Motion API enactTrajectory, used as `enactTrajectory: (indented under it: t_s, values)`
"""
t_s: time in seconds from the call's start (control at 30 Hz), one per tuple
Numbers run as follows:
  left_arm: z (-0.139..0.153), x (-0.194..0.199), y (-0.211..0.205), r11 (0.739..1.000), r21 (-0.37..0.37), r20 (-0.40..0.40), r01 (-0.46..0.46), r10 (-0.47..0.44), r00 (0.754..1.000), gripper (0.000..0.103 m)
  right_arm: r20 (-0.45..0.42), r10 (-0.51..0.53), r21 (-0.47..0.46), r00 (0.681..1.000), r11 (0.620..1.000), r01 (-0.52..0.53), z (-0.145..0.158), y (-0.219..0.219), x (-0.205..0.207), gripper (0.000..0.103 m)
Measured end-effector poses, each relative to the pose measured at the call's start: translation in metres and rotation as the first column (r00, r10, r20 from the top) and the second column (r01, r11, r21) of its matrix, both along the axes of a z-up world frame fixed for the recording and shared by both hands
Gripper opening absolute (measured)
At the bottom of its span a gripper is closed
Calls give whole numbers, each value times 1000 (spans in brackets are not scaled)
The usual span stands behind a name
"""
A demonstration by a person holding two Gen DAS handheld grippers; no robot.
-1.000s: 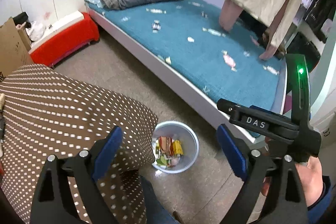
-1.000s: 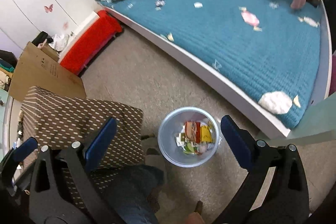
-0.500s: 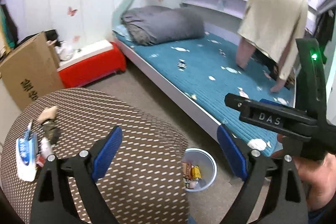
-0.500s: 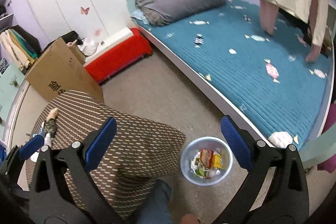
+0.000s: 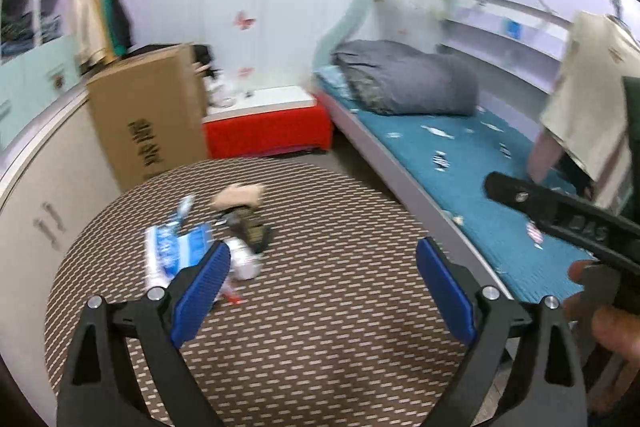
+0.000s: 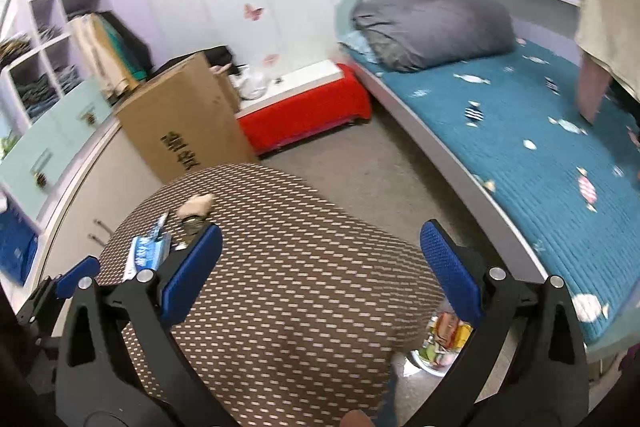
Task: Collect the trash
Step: 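Move both tools back over the table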
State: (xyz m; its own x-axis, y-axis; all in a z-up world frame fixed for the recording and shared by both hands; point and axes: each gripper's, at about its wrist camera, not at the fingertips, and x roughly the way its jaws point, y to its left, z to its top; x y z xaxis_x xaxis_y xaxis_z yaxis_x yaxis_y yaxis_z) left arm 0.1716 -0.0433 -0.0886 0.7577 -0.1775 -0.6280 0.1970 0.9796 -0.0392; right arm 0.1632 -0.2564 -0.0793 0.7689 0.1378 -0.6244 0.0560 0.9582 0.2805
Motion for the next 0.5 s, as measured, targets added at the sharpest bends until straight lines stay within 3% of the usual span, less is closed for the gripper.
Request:
enactTrajectory:
  t_s: [0.27,0.5]
  values:
    - [-12,3,72,989,32,10,-146,146,989,92,-9,96,-23,995,995,-96,-5,56,18,97]
    - [-39,23,124,965,39,-45,-259,261,964,92,-55,158,-37,986,986,-160,-25,87,34,97]
